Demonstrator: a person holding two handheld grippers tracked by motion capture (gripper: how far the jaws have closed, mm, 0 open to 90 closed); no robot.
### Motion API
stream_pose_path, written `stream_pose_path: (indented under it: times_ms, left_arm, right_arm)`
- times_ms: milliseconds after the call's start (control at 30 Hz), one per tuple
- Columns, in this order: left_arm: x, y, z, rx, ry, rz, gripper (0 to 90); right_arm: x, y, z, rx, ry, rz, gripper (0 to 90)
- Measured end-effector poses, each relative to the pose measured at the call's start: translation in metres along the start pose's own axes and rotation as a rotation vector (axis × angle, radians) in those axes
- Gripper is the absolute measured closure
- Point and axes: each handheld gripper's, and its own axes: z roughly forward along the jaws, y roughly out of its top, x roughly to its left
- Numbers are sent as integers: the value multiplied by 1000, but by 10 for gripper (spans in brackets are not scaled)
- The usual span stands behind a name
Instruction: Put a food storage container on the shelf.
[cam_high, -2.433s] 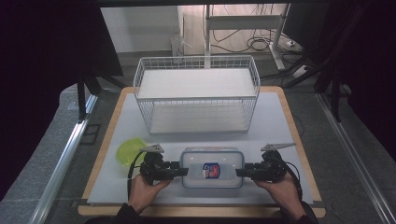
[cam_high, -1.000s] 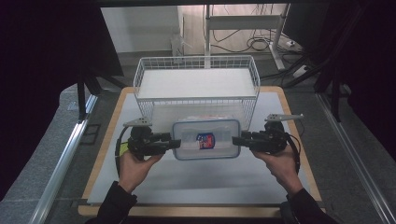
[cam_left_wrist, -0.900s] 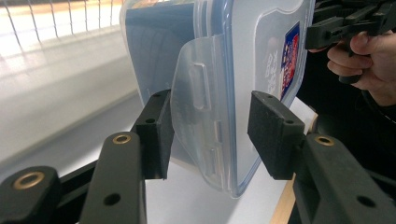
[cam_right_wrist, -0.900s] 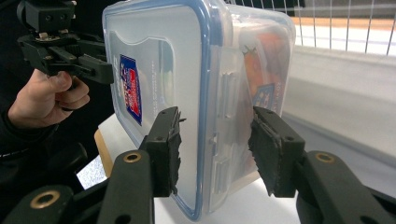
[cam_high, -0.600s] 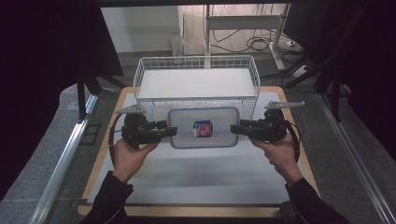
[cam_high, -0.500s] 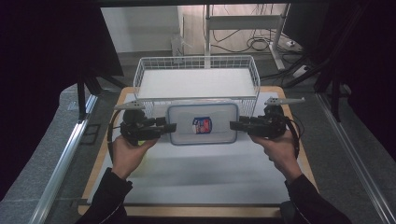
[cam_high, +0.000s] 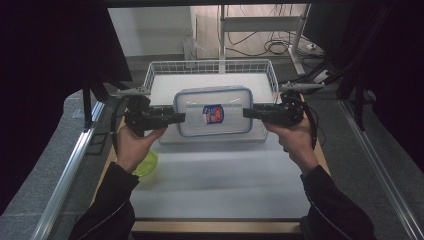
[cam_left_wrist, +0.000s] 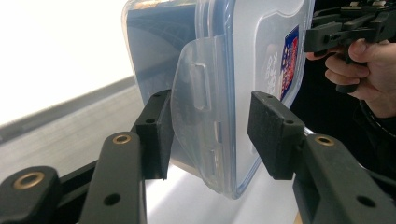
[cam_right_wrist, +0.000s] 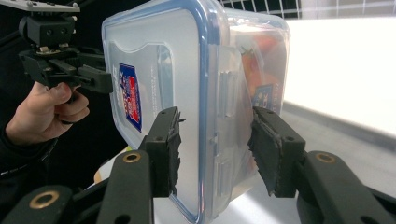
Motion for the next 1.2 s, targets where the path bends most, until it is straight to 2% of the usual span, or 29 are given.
stream_pose_path:
  times_ms: [367,667,933,1200]
  left_arm:
    - [20,31,2,1,4,9,511]
    - [38,54,10,-1,14,-6,503]
    - [52,64,21,-1,22,-20,495]
    - [59,63,29,5,28,-40,494]
  right_arm:
    - [-13,30,12,-22,-3,11,540]
    - [-26,51,22,-24,-13,31,539]
    - [-39,60,31,-20,-39,53,532]
    - [-49,63,37,-5,-51,72,526]
